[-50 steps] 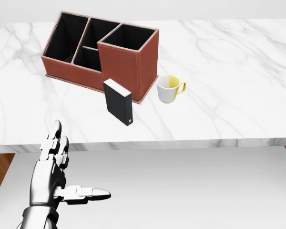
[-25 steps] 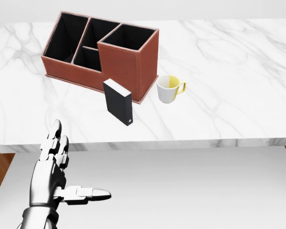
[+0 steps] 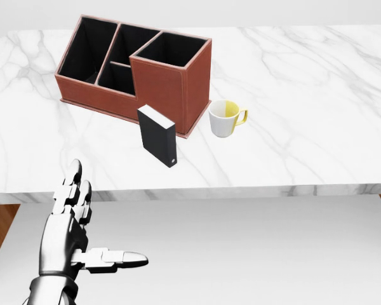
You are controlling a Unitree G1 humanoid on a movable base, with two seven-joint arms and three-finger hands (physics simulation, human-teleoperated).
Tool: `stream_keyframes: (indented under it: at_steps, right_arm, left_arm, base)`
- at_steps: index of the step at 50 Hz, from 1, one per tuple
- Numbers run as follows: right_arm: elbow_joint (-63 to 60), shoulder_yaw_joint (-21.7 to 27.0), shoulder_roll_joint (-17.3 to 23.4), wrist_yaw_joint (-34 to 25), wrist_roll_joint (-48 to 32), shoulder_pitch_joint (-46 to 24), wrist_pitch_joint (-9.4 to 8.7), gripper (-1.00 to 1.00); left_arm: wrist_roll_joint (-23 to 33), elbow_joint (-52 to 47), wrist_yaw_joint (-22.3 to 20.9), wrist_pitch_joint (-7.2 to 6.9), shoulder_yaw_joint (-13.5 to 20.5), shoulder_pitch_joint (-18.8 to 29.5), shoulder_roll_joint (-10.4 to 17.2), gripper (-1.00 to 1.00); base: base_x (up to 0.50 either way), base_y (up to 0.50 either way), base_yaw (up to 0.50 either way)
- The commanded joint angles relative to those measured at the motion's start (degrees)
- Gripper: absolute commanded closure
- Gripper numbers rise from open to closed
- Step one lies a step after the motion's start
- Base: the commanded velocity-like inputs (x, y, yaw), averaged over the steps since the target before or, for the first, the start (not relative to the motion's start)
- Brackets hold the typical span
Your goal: Pick up the book and place it in the right compartment of the caddy.
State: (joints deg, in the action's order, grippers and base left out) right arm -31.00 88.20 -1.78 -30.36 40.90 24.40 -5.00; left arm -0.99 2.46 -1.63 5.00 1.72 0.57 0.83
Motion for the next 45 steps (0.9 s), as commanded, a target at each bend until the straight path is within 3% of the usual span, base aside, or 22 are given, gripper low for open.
stream_keyframes:
  at_steps: [1, 22, 24, 30, 45]
  right_arm:
    - [0.15, 0.08, -0.03, -0.18, -0.22, 0.00, 0.00, -1.00]
    - [1.00, 1.39, 0.80, 0.33, 3.21, 0.36, 0.00, -1.00]
    - [0.30, 1.80, 0.81, 0.12, 4.70, 0.86, 0.00, -1.00]
    - [0.18, 1.80, 0.81, -0.06, 4.92, 0.81, 0.00, -1.00]
    - [0.98, 1.55, 0.69, -0.58, 4.26, 0.69, 0.00, -1.00]
  left_arm:
    - [0.01, -0.06, -0.01, 0.00, -0.02, -0.04, -0.02, -1.00]
    - [-0.05, -0.76, -0.32, 0.00, -0.10, -0.31, -0.04, -1.00]
    - [-0.05, -1.86, -0.31, -0.58, -0.21, -0.68, -0.09, -1.00]
    - [-0.09, -0.20, -0.36, 0.00, -0.05, -0.13, -0.06, -1.00]
    - [-0.10, 0.98, -0.37, 0.00, 0.02, 0.22, 0.00, -1.00]
  base:
    - [0.00, 0.00, 0.00]
    - [0.00, 0.00, 0.00]
    - [0.00, 0.00, 0.00]
    - [0.00, 0.00, 0.00]
    - [0.00, 0.00, -0.36]
